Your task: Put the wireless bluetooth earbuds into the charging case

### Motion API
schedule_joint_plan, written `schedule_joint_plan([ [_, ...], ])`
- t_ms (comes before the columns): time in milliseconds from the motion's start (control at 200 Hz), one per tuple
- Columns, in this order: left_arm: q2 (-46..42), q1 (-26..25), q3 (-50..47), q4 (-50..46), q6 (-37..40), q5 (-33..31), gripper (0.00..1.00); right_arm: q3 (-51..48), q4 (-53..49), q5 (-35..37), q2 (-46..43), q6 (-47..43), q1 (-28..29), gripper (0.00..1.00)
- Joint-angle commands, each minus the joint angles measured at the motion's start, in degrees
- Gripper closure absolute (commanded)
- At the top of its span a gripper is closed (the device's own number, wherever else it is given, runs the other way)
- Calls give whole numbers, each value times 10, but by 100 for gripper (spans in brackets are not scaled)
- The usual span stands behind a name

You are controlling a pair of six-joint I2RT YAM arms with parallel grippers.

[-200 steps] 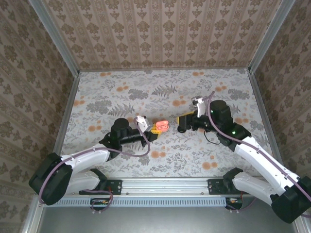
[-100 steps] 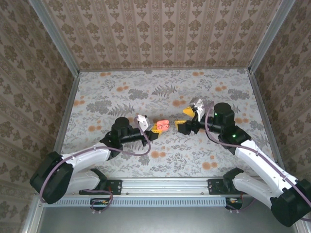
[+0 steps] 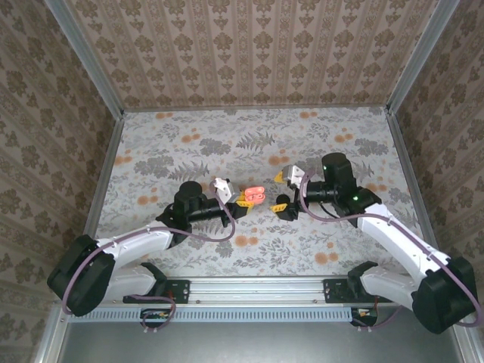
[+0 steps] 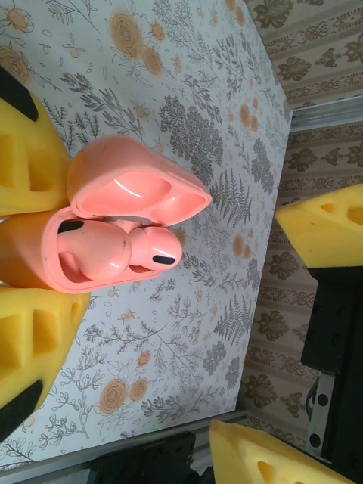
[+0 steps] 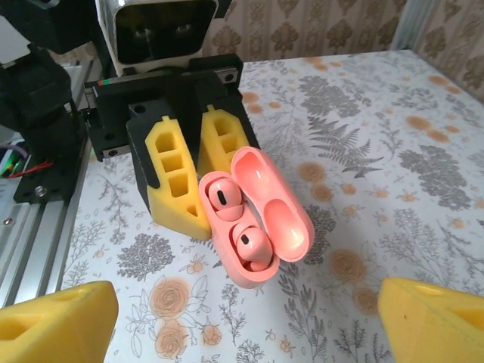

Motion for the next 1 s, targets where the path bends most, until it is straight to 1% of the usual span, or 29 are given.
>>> schedule_joint_plan([
  [0,-1,-2,22,11,6,16,82,35,-60,-43,23,-82,0,10],
  [200,-3,-3,23,9,8,16,82,67,-97,-47,66,-111,13,11],
  [330,-3,-3,23,9,8,16,82,78,-94,-50,86,-112,27,11],
  [350,-3,-3,23,10,8,32,82,80,-94,-50,89,-112,29,11],
  [435,-3,-2,23,10,8,34,82,89,-95,-52,105,-113,38,11],
  [610,-4,-2,23,11,8,37,82,107,-94,-58,134,-112,43,12],
  [745,-6,-2,23,11,8,36,82,120,-100,-75,148,-113,46,12],
  [995,-6,-2,23,11,9,31,82,129,-142,-87,150,-142,50,17],
])
